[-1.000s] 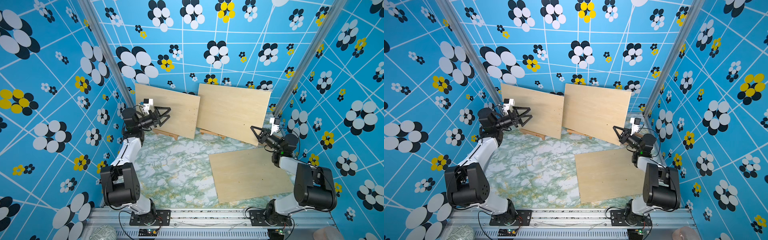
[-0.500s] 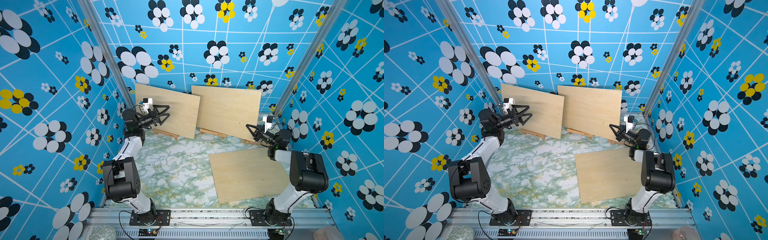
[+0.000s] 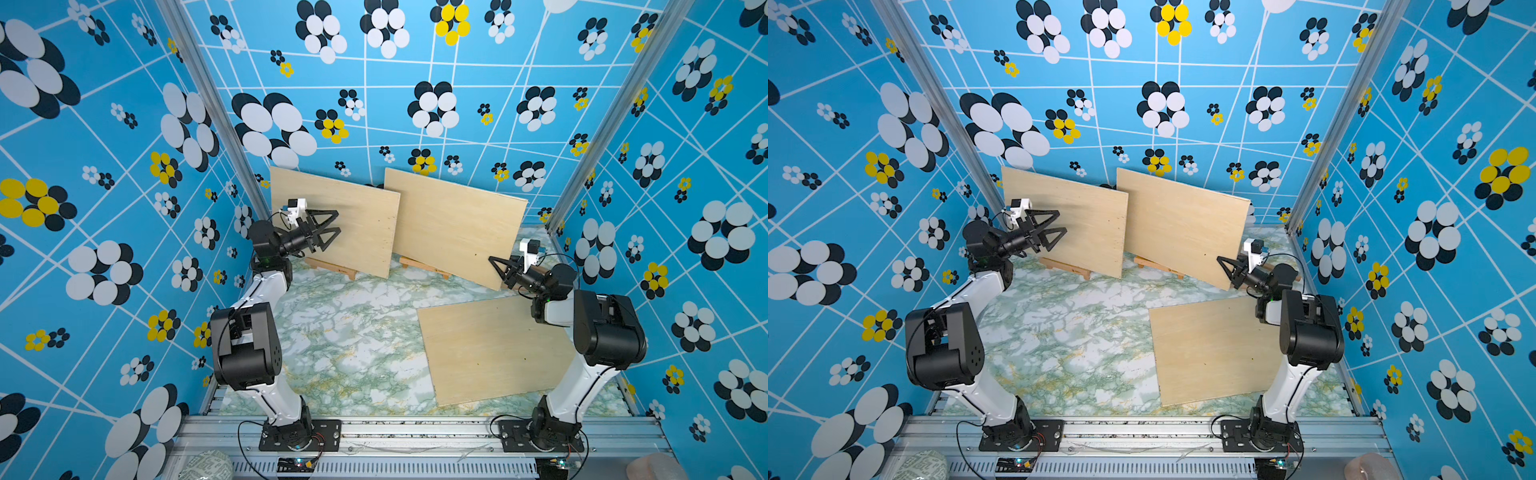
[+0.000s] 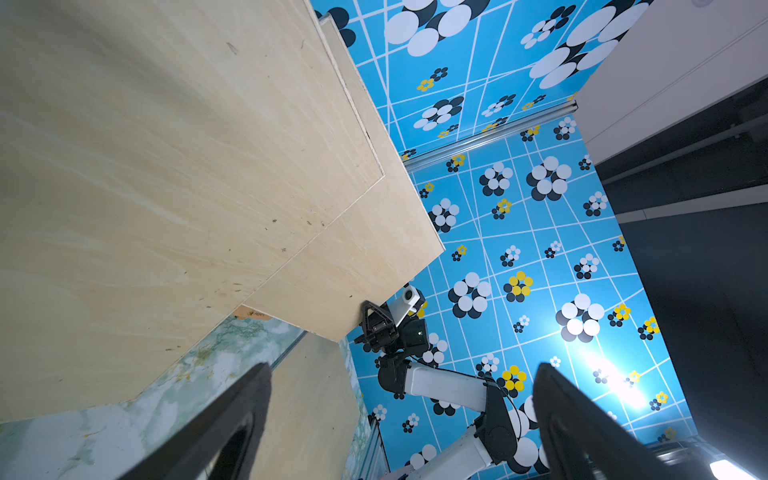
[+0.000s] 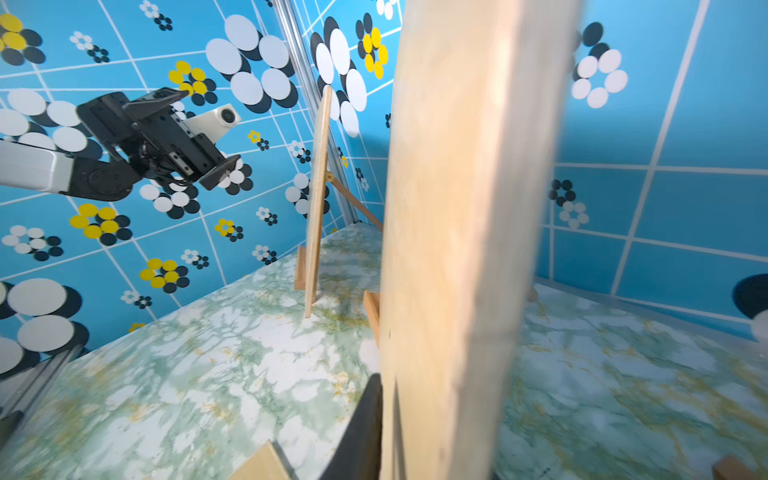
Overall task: Assemble the easel
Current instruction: Place the drawing board on the easel.
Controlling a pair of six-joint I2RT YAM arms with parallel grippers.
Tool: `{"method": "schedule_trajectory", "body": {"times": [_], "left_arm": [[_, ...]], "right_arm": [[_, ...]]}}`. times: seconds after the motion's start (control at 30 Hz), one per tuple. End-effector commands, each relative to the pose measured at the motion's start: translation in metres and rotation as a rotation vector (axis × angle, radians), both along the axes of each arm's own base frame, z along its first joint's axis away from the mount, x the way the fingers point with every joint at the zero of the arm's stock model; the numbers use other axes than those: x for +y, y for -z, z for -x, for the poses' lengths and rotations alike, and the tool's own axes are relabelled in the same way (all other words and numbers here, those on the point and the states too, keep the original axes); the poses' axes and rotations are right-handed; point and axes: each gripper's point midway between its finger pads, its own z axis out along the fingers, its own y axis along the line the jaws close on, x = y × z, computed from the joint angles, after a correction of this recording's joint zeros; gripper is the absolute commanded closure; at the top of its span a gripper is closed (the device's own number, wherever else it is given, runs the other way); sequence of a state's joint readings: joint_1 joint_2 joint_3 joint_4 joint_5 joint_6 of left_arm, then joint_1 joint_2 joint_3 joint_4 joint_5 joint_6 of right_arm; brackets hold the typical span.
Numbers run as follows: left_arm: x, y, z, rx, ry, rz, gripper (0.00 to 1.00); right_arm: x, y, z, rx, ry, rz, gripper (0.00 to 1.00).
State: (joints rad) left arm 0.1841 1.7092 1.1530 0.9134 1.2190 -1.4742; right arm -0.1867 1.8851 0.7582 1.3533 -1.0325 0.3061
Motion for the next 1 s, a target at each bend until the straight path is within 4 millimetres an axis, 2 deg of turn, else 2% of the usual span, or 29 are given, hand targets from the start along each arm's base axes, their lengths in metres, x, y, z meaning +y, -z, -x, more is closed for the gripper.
{"method": "schedule_trajectory", "body": {"times": [0.0,0.23,0.37,0.63,0.67,0.7,0.87,0.97], "left_arm": [[0.003,-0.011,0.001,-0.061,-0.003,-0.016,0.0],[0.003,-0.008,-0.004,-0.05,-0.009,-0.005,0.0],[0.002,-0.007,-0.006,-0.048,-0.009,-0.002,0.0],[0.003,-0.007,-0.006,-0.053,-0.011,-0.002,0.0],[0.002,-0.007,-0.005,-0.055,-0.008,-0.003,0.0],[0.002,-0.007,-0.005,-0.057,-0.008,-0.005,0.0],[0.001,-0.007,-0.002,-0.064,-0.008,-0.021,0.0],[-0.001,-0.005,0.001,-0.066,-0.006,-0.033,0.0]], "right_arm": [[-0.008,0.002,-0.005,-0.074,0.052,0.046,0.76],[-0.01,-0.001,-0.011,-0.085,0.065,0.045,0.76],[-0.011,-0.004,-0.01,-0.085,0.071,0.04,0.51],[-0.013,-0.024,-0.003,-0.108,0.105,0.025,0.25],[-0.014,-0.025,-0.003,-0.102,0.11,0.015,0.17],[-0.013,-0.027,-0.001,-0.099,0.109,0.009,0.01],[-0.021,-0.038,0.005,-0.079,0.17,-0.04,0.01],[-0.034,-0.045,0.008,-0.057,0.251,-0.09,0.01]]}}
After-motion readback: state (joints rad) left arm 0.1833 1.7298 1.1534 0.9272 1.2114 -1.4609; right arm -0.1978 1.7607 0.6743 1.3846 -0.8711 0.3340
